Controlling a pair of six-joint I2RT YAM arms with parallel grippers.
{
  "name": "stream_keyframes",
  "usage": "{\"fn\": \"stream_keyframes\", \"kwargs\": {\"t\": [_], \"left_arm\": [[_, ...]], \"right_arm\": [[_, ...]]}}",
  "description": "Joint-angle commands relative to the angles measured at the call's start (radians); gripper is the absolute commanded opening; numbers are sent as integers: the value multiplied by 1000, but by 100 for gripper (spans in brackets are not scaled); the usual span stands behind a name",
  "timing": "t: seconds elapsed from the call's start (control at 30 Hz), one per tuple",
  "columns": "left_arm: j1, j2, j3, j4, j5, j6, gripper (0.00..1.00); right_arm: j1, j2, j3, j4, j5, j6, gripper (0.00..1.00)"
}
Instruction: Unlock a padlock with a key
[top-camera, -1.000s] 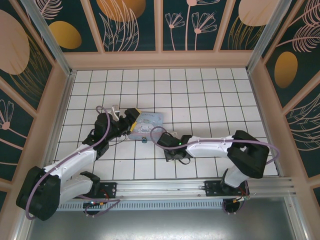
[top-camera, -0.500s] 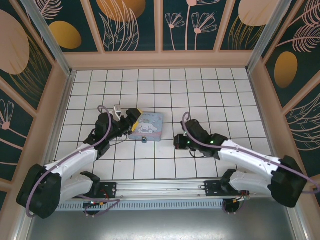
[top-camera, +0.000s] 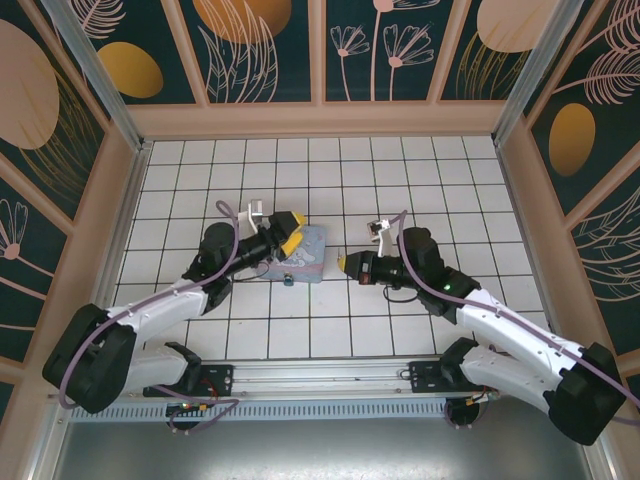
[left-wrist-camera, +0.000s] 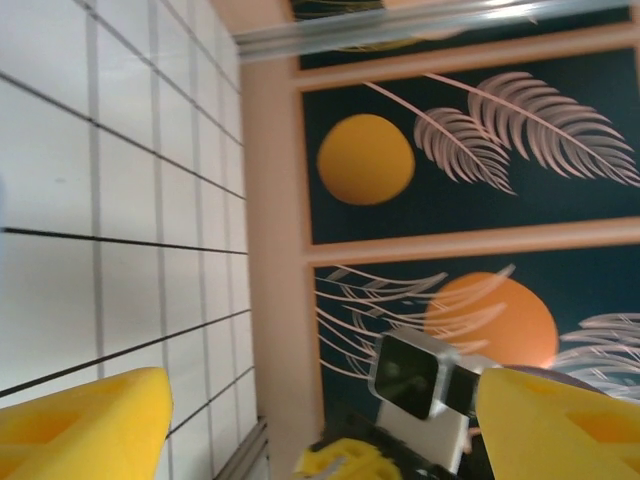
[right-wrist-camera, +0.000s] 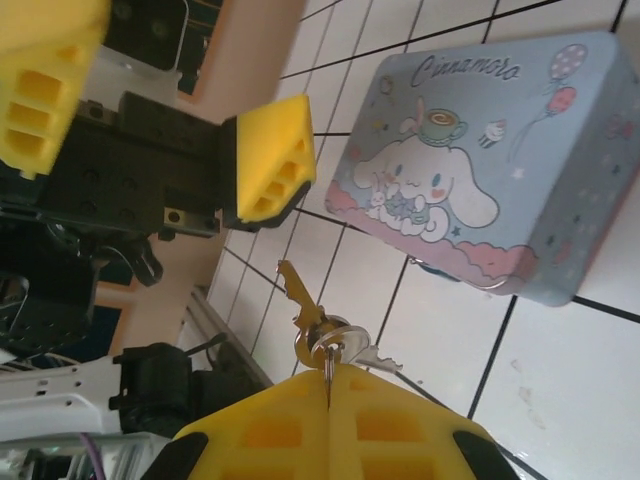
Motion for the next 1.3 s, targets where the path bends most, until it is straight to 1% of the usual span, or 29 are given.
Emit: {"fn": "stream_keyframes", "kwargs": {"t": [0.0, 0.1, 0.27, 0.37, 0.5, 0.67, 1.0, 1.27], "left_arm": [[-13, 23, 49, 154, 90, 19, 78], [-20, 48, 64, 172, 116, 36, 74], [-35, 101, 80, 167, 136, 55, 70], [-67, 125, 122, 89, 141, 111, 69], [-103, 131, 163, 9, 117, 174, 71], [-120, 149, 186, -48, 116, 199, 70], [-137, 171, 187, -174, 76, 257, 68], [-146, 190, 210, -213, 73, 284, 61]], "right_arm": [[-25, -8, -25, 138, -106, 38, 0], [-38, -1, -39, 190, -129, 70, 0], [-41, 17, -35, 215, -137, 83, 0], [-42, 32, -26, 210, -134, 84, 0], [-42, 51, -19, 206, -134, 81, 0], [-41, 61, -16, 208, -133, 77, 0], [-42, 63, -22, 200, -128, 71, 0], [-43, 63, -22, 191, -124, 68, 0]]}}
